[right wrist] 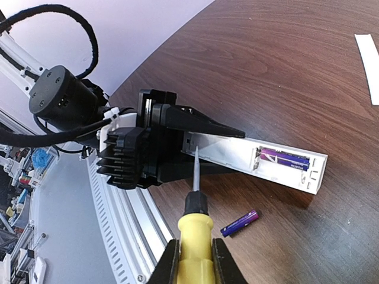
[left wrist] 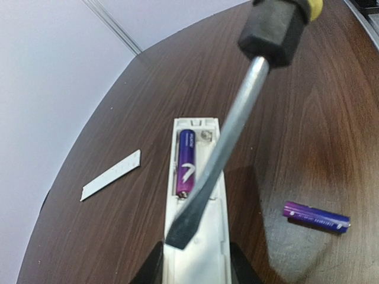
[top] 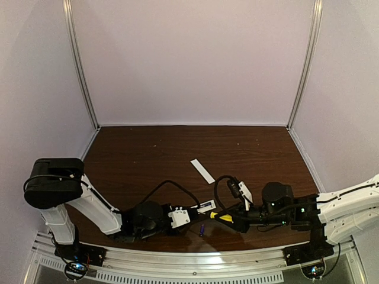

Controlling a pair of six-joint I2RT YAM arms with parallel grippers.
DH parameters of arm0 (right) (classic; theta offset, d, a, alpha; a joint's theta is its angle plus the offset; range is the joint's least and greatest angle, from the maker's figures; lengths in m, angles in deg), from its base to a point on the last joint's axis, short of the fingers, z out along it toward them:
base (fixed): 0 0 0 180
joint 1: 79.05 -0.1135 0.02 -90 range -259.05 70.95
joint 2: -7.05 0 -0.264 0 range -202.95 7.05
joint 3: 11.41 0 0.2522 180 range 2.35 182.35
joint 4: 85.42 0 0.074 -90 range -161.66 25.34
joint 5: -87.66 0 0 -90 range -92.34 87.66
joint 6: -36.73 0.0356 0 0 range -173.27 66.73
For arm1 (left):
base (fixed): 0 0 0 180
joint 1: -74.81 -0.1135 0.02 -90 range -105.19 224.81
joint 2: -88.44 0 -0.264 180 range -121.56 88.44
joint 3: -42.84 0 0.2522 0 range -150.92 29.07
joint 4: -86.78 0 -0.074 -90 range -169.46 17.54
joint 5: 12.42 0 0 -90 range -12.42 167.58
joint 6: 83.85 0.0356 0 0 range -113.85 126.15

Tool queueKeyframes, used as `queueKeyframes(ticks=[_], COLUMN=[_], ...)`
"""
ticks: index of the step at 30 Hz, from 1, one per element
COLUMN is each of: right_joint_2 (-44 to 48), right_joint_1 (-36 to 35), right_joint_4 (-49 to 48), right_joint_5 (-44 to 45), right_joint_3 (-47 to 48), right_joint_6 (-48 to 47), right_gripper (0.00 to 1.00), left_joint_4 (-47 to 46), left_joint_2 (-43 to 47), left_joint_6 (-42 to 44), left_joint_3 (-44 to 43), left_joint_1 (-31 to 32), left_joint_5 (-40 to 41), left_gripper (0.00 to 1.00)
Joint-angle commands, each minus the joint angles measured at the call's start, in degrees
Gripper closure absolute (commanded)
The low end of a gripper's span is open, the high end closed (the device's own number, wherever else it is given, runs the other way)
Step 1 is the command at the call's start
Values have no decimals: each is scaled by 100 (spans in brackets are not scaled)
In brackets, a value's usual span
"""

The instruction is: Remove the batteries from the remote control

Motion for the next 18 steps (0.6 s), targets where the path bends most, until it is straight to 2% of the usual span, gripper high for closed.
queueKeyframes(ticks=[1,18], right_joint_2=[-22,5], right_joint_1=[40,50], right_joint_4=[-118,85], right_joint_5=[-77,157], right_joint_3=[101,136], right_joint_6=[-28,-28], right_gripper=[100,100], left_joint_4=[-332,-264], left_joint_2=[-28,29], left_joint_6=[-37,-120], left_joint_3=[-66,-75], left_joint_1=[-23,-32], left_joint_5=[-24,-111], left_gripper=[100,100])
